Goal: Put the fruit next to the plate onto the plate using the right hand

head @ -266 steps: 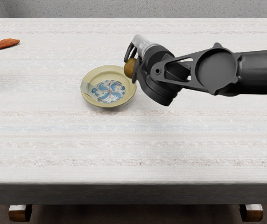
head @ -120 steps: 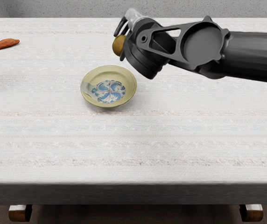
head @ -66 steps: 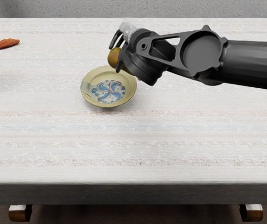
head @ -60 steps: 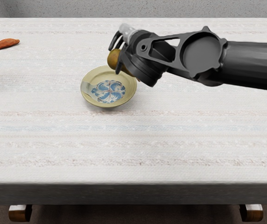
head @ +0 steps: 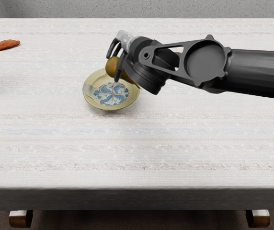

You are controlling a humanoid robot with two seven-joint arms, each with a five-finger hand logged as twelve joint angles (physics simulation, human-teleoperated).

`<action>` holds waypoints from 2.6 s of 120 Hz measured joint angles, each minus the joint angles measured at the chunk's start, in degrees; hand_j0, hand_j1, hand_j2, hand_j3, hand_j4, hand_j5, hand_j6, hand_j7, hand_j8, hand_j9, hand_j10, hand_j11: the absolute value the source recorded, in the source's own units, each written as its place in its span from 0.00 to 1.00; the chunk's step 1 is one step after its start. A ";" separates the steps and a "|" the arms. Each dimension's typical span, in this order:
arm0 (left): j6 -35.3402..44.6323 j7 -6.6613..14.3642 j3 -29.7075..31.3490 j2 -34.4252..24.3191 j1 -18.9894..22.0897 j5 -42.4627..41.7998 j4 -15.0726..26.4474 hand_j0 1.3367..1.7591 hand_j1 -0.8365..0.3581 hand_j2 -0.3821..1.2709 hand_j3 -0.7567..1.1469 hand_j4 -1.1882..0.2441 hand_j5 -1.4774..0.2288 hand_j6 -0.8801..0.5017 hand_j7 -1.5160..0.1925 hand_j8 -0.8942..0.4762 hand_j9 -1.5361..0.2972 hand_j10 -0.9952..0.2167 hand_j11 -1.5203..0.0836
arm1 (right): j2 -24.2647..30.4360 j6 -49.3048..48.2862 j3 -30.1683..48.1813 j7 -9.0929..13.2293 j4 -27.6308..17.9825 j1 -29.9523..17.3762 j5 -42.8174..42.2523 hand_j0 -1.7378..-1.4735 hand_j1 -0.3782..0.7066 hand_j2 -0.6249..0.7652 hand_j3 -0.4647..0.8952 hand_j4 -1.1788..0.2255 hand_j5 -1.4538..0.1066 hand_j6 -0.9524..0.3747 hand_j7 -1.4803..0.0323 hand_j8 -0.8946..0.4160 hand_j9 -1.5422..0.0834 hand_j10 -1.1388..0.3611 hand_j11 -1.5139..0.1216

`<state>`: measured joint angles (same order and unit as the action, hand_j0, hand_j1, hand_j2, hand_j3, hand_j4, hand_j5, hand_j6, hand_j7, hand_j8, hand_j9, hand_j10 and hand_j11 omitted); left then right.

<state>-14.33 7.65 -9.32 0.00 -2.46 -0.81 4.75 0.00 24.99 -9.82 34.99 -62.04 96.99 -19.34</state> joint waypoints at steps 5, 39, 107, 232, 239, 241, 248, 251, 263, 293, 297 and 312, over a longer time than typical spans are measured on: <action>0.00 0.00 0.00 0.00 0.00 -0.01 0.00 0.76 0.99 0.23 0.40 0.83 0.87 0.64 0.89 0.65 0.84 0.82 0.95 | 0.00 -0.06 0.29 0.00 -0.10 -0.02 -0.44 0.30 0.60 0.88 0.34 0.24 0.17 0.38 0.23 0.38 0.22 0.28 0.20; 0.00 0.00 0.00 0.00 0.18 -0.03 0.01 0.76 0.99 0.23 0.40 0.83 0.87 0.64 0.89 0.65 0.84 0.82 0.95 | 0.00 0.09 0.99 0.01 -0.31 -0.05 -4.04 0.30 0.60 0.88 0.34 0.25 0.18 0.37 0.24 0.37 0.24 0.28 0.21; 0.00 0.00 0.00 0.00 0.18 -0.01 0.00 0.76 0.99 0.23 0.40 0.83 0.87 0.64 0.89 0.65 0.84 0.82 0.95 | 0.00 -0.35 2.20 0.04 0.33 -0.03 -6.54 0.30 0.61 0.85 0.34 0.33 0.31 0.33 0.35 0.32 0.35 0.28 0.33; 0.00 0.00 0.00 0.00 0.18 0.01 0.01 0.76 0.99 0.23 0.40 0.83 0.87 0.64 0.89 0.65 0.84 0.82 0.95 | 0.00 -6.20 7.30 0.01 1.19 -0.63 -5.58 0.30 0.04 0.46 0.34 0.83 0.92 0.71 0.97 0.67 0.94 0.75 0.91; 0.00 0.00 0.00 0.00 0.18 0.01 0.00 0.76 0.99 0.23 0.40 0.83 0.87 0.64 0.89 0.65 0.84 0.82 0.95 | 0.00 -6.50 8.39 0.01 0.66 -1.41 -5.15 0.30 0.04 0.46 0.34 0.83 0.92 0.71 0.97 0.68 0.94 0.75 0.92; 0.00 0.00 0.00 0.00 0.18 0.01 0.00 0.76 0.99 0.23 0.40 0.83 0.87 0.64 0.89 0.65 0.84 0.82 0.95 | 0.00 -6.60 8.89 0.01 0.49 -1.77 -5.06 0.30 0.03 0.46 0.34 0.83 0.92 0.71 0.97 0.68 0.94 0.75 0.92; 0.00 0.00 0.00 0.00 0.18 0.01 0.00 0.76 0.99 0.23 0.40 0.83 0.87 0.64 0.89 0.65 0.84 0.82 0.95 | 0.00 -7.72 10.75 0.01 0.08 -3.33 -4.85 0.30 0.03 0.45 0.34 0.83 0.93 0.71 0.97 0.68 0.94 0.75 0.92; 0.00 0.00 0.00 0.00 0.18 0.02 0.01 0.76 0.99 0.23 0.40 0.83 0.87 0.64 0.89 0.65 0.84 0.82 0.95 | 0.00 -8.47 11.76 0.01 -0.11 -4.10 -4.79 0.30 0.03 0.45 0.34 0.83 0.93 0.71 0.97 0.68 0.94 0.75 0.92; 0.00 0.00 0.00 0.00 0.18 0.01 0.01 0.76 0.99 0.23 0.40 0.83 0.87 0.64 0.89 0.65 0.84 0.82 0.95 | 0.00 -12.26 16.58 0.01 -1.15 -7.47 -4.65 0.30 0.03 0.45 0.34 0.84 0.93 0.71 0.98 0.68 0.95 0.76 0.92; 0.00 0.00 0.00 0.00 0.18 0.01 0.02 0.76 0.99 0.23 0.40 0.83 0.87 0.64 0.89 0.65 0.84 0.82 0.95 | 0.00 -29.24 32.38 0.01 -5.19 -19.26 -4.56 0.30 0.03 0.45 0.34 0.84 0.93 0.72 0.98 0.68 0.95 0.76 0.92; 0.00 0.00 0.00 0.00 0.18 0.01 0.02 0.76 0.99 0.23 0.40 0.83 0.87 0.64 0.89 0.65 0.84 0.82 0.95 | 0.00 -30.94 33.76 0.01 -5.97 -20.55 -4.37 0.30 0.03 0.45 0.34 0.84 0.93 0.72 0.98 0.68 0.95 0.76 0.92; 0.00 0.00 0.00 0.00 0.18 0.02 0.03 0.76 0.99 0.23 0.40 0.83 0.87 0.64 0.89 0.65 0.84 0.82 0.95 | 1.92 -37.71 36.77 0.01 -9.03 -24.25 0.39 0.30 0.03 0.45 0.34 0.84 0.93 0.72 0.98 0.68 0.95 0.76 0.93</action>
<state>-14.33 7.65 -9.32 0.00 -2.29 -0.79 4.77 1.92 -12.72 26.95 35.00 -71.06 72.74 -18.95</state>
